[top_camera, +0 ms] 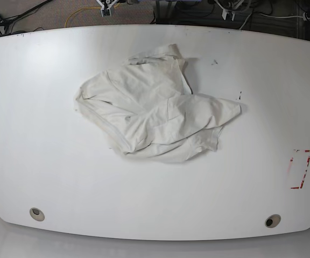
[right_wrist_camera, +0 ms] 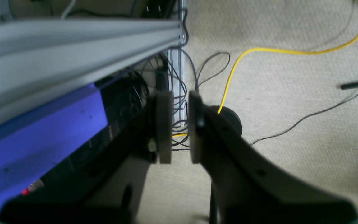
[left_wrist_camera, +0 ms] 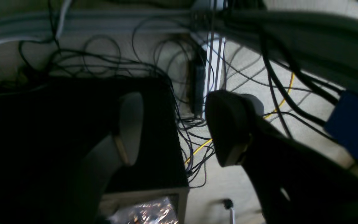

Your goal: Fold the T-shirt properly

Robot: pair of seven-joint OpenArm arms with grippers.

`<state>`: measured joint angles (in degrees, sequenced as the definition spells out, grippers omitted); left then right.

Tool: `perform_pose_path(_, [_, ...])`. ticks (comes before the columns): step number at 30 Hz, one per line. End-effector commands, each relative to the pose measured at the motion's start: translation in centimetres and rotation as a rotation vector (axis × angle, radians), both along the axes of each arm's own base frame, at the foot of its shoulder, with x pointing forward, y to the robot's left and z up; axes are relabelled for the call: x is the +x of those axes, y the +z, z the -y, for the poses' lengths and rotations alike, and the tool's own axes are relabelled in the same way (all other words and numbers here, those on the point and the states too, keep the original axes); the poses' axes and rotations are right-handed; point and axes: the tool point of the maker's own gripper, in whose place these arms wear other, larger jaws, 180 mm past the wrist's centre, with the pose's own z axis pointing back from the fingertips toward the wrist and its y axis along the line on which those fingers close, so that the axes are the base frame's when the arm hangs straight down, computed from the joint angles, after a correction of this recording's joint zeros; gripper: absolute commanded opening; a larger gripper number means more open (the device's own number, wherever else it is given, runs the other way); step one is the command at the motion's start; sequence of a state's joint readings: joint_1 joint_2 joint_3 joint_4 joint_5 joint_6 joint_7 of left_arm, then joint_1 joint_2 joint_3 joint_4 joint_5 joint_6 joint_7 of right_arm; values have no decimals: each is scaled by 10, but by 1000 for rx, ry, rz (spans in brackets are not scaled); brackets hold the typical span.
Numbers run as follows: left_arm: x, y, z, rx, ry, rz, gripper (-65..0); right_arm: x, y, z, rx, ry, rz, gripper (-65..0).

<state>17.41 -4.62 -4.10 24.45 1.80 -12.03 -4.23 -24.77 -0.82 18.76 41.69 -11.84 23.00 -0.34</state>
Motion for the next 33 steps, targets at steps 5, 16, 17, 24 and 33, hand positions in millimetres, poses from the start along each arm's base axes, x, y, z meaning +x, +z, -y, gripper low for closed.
perform_pose_path(5, [-22, 6, -17, 64, -20, -6, -316, -15, 6, 4, -6, 6, -7, -564])
perform_pose_path(16, [-54, 26, -20, 73, -28, 16, -322, -34, 29, 13, -47, 24, 23, -565])
perform_pose_path(17, [-58, 28, -20, 72, -30, 15, -322, -36, 31, 13, -49, 24, 25, -565])
perform_pose_path(24, [-72, 41, -15, 60, -44, 20, -324, -51, 52, 18, -76, 41, 44, -563])
perform_pose_path(33, [-77, 57, -9, 34, -70, 30, -332, -55, 71, 24, -104, 61, 64, -564])
